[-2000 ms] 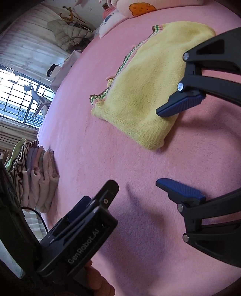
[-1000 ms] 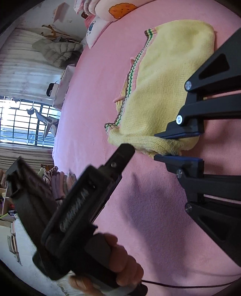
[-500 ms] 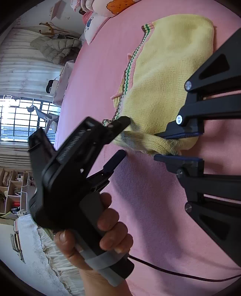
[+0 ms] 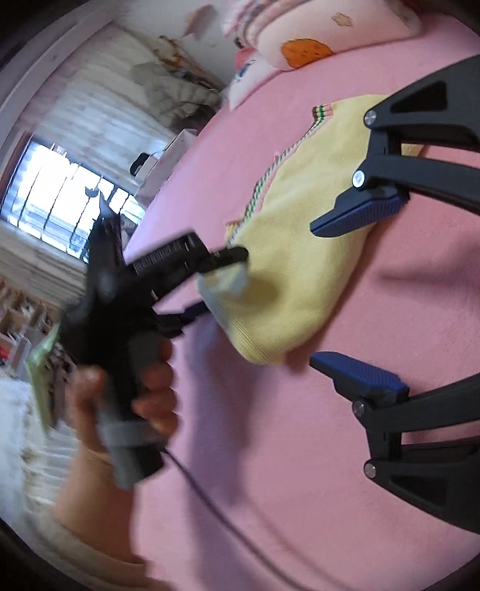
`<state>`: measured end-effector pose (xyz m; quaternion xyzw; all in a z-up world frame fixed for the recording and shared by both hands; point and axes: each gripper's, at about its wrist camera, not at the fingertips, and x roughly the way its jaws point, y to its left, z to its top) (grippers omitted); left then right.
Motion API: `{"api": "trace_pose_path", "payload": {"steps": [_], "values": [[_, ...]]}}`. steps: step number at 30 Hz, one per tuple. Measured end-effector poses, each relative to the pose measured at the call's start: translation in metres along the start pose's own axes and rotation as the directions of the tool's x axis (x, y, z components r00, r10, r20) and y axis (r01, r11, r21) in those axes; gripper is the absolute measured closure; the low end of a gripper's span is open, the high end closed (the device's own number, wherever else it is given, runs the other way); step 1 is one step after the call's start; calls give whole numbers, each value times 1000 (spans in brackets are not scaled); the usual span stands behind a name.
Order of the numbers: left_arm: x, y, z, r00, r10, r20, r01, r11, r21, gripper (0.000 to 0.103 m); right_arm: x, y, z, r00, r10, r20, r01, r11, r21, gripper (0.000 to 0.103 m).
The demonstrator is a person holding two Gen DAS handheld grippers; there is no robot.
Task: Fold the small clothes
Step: 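Grasp the cardigan end with the left tool while the right tool holds and lifts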
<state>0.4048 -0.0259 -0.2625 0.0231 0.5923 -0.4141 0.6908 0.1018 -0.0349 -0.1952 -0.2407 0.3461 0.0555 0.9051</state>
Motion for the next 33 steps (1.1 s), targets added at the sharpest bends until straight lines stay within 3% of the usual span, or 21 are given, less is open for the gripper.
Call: {"api": "trace_pose_path", "payload": {"steps": [5,8,9,12,14,21,28,33], "values": [[-10,8,-3,1000,0,-5,0,1000,-20,43,23,42,-3,995,-99,4,98,976,-197,39],[-10,6,-1,1000,13,-5,-13,1000,-21,46,31,50,5,989,-143,37,148,964,-221,41],[-12,10,-4,1000,15,-5,-15,1000,-22,47,35,50,9,987,-156,36,160,963,-217,46],[-16,8,-4,999,36,13,-36,999,-19,62,54,39,18,983,-180,-42,170,970,-176,92],[-20,6,-3,998,55,35,-54,998,-29,76,53,22,24,992,-114,-52,109,991,-79,93],[-48,-24,6,986,106,132,-104,994,-21,81,28,-31,32,999,-40,-1,40,989,144,94],[-62,-79,37,972,186,143,-180,982,-51,81,7,-91,25,999,-9,40,-6,928,372,94],[-47,-123,69,962,250,112,-246,968,-51,82,-8,-125,6,998,-30,56,1,889,457,94]]}}
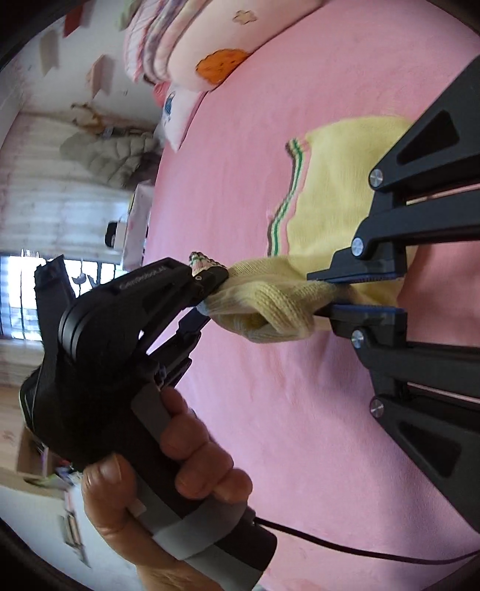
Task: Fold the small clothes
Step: 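Grasp the cardigan end with the left tool while the right tool holds and lifts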
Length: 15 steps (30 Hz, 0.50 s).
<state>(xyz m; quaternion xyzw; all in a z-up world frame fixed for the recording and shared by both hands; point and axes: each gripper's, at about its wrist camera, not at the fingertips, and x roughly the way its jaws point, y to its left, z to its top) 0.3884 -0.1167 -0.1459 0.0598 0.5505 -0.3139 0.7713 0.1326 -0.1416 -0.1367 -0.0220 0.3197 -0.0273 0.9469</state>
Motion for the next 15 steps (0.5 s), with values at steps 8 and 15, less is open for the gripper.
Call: {"api": "trace_pose_path", "payload": {"steps": [8,15], "values": [[41,-77,33,995,73,-65,-70,997,44,87,-9,-57,-18,1000,-2,-5,3,991,135,95],[74,-115,38,990,102,-99,-92,991,100,87,-9,-110,-38,999,40,-3,-37,951,308,95]]}}
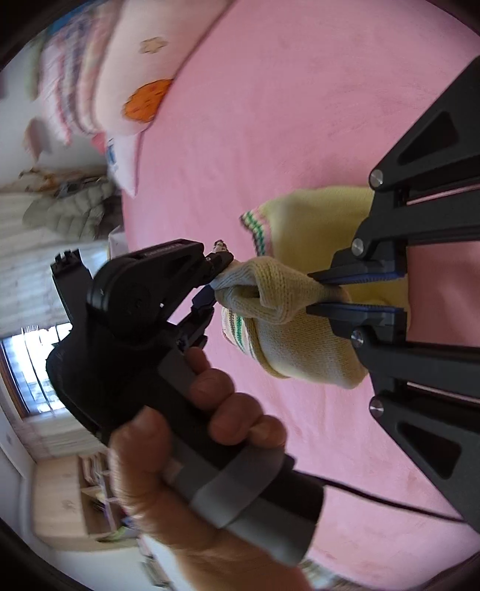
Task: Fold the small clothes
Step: 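Grasp the cardigan end with the left tool while the right tool holds and lifts, then fold the held end over the bundle with both tools and release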
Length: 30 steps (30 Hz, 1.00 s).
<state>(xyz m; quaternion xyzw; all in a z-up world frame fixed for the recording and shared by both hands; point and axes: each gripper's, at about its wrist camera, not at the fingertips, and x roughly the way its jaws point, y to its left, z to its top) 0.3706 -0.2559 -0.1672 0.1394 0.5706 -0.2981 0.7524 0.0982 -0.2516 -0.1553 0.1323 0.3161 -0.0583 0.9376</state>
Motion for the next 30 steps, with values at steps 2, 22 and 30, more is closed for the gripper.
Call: {"api": "trace_pose_path", "payload": {"steps": [2,22,30], "values": [[8,-7,1,1000,4,-8,-4,1000,5,87,1,-12,-2,1000,8,-9,-8,999,39,95],[-3,-58,-24,999,-35,39,29,988,155,38,6,-50,-4,995,-2,-102,12,995,97,80],[-73,-32,-46,991,-67,115,55,993,103,36,-12,-53,5,994,-44,-97,46,999,26,80]]}}
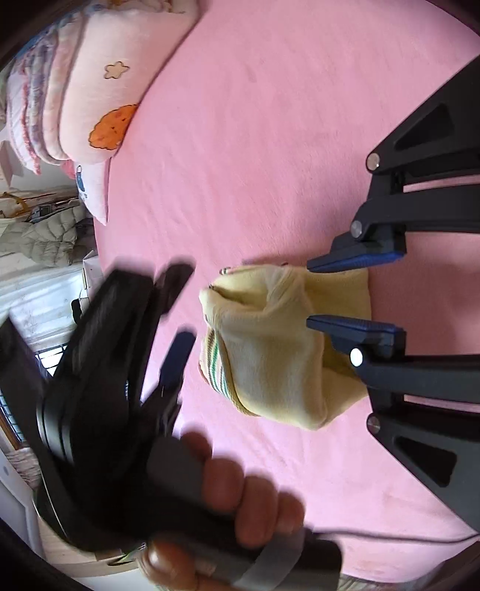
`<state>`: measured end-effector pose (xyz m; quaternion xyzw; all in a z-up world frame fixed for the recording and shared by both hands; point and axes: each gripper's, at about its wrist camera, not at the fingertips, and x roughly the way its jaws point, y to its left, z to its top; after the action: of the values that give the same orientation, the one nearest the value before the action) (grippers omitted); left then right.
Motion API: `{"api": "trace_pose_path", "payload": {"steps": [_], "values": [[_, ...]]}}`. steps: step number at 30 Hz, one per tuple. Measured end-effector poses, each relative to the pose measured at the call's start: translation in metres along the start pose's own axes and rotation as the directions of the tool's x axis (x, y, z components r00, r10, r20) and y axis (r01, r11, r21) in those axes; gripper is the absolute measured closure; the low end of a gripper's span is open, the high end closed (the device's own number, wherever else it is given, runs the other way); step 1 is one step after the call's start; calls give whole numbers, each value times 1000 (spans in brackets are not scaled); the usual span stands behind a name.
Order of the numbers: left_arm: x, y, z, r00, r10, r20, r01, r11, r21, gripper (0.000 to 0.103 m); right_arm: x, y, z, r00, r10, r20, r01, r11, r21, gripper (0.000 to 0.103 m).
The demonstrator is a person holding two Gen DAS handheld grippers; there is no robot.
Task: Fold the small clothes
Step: 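Fold the held end over the bundle with both tools and release, then move both tools to the folded cardigan's sides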
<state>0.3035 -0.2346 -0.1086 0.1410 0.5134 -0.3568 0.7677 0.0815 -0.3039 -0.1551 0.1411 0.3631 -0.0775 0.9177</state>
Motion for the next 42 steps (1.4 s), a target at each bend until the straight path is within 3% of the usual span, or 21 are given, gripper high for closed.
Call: {"api": "trace_pose_path", "payload": {"steps": [5,9,11,14,16,19,24,27,32,36,40,42], "values": [[-46,35,-44,988,147,49,-146,989,-22,33,-13,4,9,1000,3,14,-2,998,-60,80],[-81,60,-80,977,197,84,-188,977,-105,33,-21,16,21,999,44,19,-42,993,-110,80],[-91,63,-103,962,252,101,-237,961,-145,27,-19,19,28,998,70,10,-68,989,-129,80],[-89,64,-135,949,294,115,-264,939,-222,22,-11,24,38,995,97,-32,-101,980,-172,80],[-78,40,-154,950,295,104,-263,933,-246,22,-1,25,43,992,109,-64,-120,973,-198,80],[-53,18,-167,937,343,64,-317,913,-256,22,5,27,51,988,125,-92,-142,970,-199,80],[-10,-3,-182,930,362,61,-327,891,-316,22,13,29,64,982,140,-127,-164,966,-200,80],[6,-4,-181,939,336,78,-286,885,-368,22,20,31,66,984,109,-144,-138,967,-214,80],[13,-4,-174,938,331,108,-256,866,-429,22,30,19,61,978,99,-183,-132,975,-179,79],[13,2,-164,925,363,110,-273,839,-471,22,42,11,55,966,128,-224,-158,980,-120,79],[20,11,-164,928,353,116,-251,825,-506,20,50,10,52,964,116,-240,-146,983,-113,79],[22,19,-170,934,330,139,-214,825,-522,25,55,10,49,962,104,-253,-139,983,-121,80]]}}
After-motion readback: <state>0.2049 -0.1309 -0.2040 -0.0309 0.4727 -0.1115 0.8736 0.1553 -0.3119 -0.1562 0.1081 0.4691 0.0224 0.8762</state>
